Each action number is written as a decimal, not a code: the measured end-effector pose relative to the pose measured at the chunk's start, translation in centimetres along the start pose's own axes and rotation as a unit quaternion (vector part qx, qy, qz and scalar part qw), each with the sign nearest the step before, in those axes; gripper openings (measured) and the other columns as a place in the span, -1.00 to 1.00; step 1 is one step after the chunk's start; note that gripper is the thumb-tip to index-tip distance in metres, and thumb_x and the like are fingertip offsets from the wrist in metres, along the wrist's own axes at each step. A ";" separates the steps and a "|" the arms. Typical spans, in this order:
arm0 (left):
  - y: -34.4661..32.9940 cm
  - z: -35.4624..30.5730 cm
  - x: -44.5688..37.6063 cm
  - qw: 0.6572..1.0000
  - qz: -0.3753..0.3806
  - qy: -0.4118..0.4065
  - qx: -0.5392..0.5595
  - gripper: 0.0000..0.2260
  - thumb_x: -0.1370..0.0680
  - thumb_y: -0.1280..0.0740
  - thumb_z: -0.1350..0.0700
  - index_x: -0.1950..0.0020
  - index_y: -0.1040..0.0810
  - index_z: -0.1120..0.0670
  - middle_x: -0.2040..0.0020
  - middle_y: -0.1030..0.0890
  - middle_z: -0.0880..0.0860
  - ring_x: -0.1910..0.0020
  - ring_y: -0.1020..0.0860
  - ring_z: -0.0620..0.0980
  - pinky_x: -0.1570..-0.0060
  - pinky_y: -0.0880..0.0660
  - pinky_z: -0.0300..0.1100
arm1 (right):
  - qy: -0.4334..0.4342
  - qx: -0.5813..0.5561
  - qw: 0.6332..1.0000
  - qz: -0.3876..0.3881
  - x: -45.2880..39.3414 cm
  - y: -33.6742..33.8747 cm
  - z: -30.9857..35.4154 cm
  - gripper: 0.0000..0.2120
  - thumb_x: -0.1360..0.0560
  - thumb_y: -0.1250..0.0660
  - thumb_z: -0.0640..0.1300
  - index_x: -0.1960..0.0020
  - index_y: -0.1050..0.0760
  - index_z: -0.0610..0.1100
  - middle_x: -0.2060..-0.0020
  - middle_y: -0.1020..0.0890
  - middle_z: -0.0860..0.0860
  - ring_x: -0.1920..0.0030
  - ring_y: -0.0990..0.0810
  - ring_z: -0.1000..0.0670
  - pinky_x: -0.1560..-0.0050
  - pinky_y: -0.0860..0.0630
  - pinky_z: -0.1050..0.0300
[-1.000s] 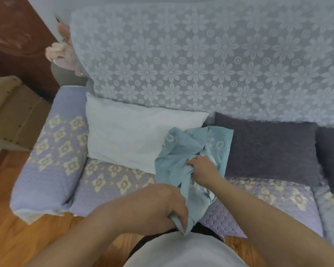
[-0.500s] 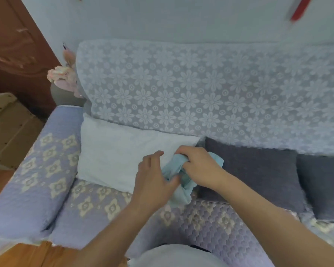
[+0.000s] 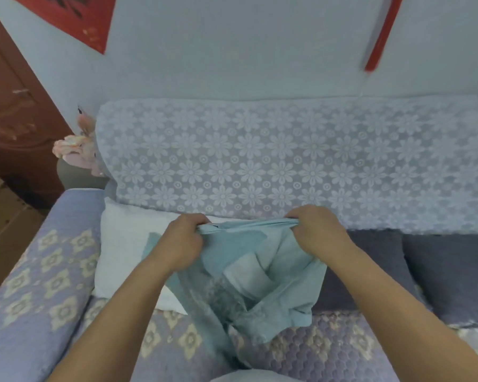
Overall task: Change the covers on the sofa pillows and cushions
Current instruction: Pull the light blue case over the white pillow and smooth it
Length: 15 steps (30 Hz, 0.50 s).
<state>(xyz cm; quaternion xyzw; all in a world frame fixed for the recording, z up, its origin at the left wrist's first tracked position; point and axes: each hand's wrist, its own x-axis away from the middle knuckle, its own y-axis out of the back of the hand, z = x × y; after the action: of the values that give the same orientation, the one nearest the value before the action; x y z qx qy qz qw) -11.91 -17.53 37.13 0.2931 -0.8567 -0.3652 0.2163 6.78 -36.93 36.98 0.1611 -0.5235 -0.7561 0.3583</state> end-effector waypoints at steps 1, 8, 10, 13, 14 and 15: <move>0.6 -0.6 0.7 0.997 0.045 -0.008 0.067 -0.55 -0.38 -0.11 0.43 0.16 -0.64 -0.04 0.23 -0.66 -0.02 0.22 -0.59 -0.04 0.24 -0.44 -0.16 | -0.011 -0.030 0.999 -0.031 -0.1 0.4 -0.1 -0.67 -0.53 -0.18 -0.31 -0.10 -0.63 -0.03 0.11 -0.53 0.04 0.10 -0.52 -0.01 0.17 -0.38 0.14; 2.9 -2.0 3.2 0.942 0.282 -0.062 0.168 -0.67 -0.52 -0.40 -0.08 -0.28 -0.54 -0.30 -0.19 -0.65 -0.20 -0.16 -0.62 -0.15 -0.19 -0.49 -0.12 | 0.007 -0.251 0.964 -0.085 0.6 1.9 1.9 -0.63 -0.51 -0.08 -0.41 -0.04 -0.60 -0.13 0.10 -0.62 0.02 0.11 -0.56 0.00 0.18 -0.43 0.16; 2.7 -2.0 3.3 0.959 0.272 -0.066 0.046 -0.51 -0.48 -0.45 -0.28 -0.37 -0.39 -0.42 -0.25 -0.57 -0.30 -0.20 -0.56 -0.26 -0.20 -0.45 -0.23 | 0.030 -0.252 0.964 -0.073 1.1 2.3 2.9 -0.64 -0.52 -0.09 -0.40 -0.04 -0.60 -0.11 0.11 -0.62 0.04 0.11 -0.56 0.03 0.16 -0.43 0.18; 1.1 -2.6 3.0 0.991 0.120 -0.049 0.028 -0.54 -0.50 -0.47 -0.13 -0.35 -0.41 -0.32 -0.06 -0.64 -0.11 0.04 -0.62 -0.16 0.05 -0.49 -0.25 | 0.074 -0.233 0.969 -0.043 1.7 2.4 4.7 -0.66 -0.50 -0.12 -0.37 -0.01 -0.59 -0.07 0.14 -0.63 0.05 0.13 -0.57 0.04 0.14 -0.46 0.13; 0.5 -2.8 2.8 0.988 0.110 -0.037 0.100 -0.65 -0.52 -0.44 -0.01 -0.27 -0.51 -0.25 0.03 -0.67 -0.04 0.12 -0.64 -0.06 0.10 -0.49 -0.19 | 0.085 -0.227 0.970 -0.027 1.8 2.4 5.2 -0.67 -0.51 -0.12 -0.36 -0.01 -0.59 -0.06 0.14 -0.63 0.05 0.15 -0.56 0.04 0.16 -0.46 0.12; 0.0 -3.0 2.7 0.977 0.112 -0.020 0.179 -0.74 -0.49 -0.39 0.10 -0.13 -0.60 -0.17 0.11 -0.70 0.02 0.19 -0.64 0.03 0.12 -0.46 -0.15 | 0.092 -0.221 0.971 -0.011 1.8 2.5 5.6 -0.68 -0.53 -0.13 -0.35 -0.01 -0.59 -0.06 0.14 -0.63 0.04 0.17 -0.56 0.05 0.18 -0.45 0.13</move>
<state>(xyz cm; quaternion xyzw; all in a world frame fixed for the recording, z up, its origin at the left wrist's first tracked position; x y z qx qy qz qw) -12.17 -20.80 39.49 0.2216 -0.9399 -0.1851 0.1824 3.00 -34.88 41.68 0.1526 -0.3067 -0.8390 0.4228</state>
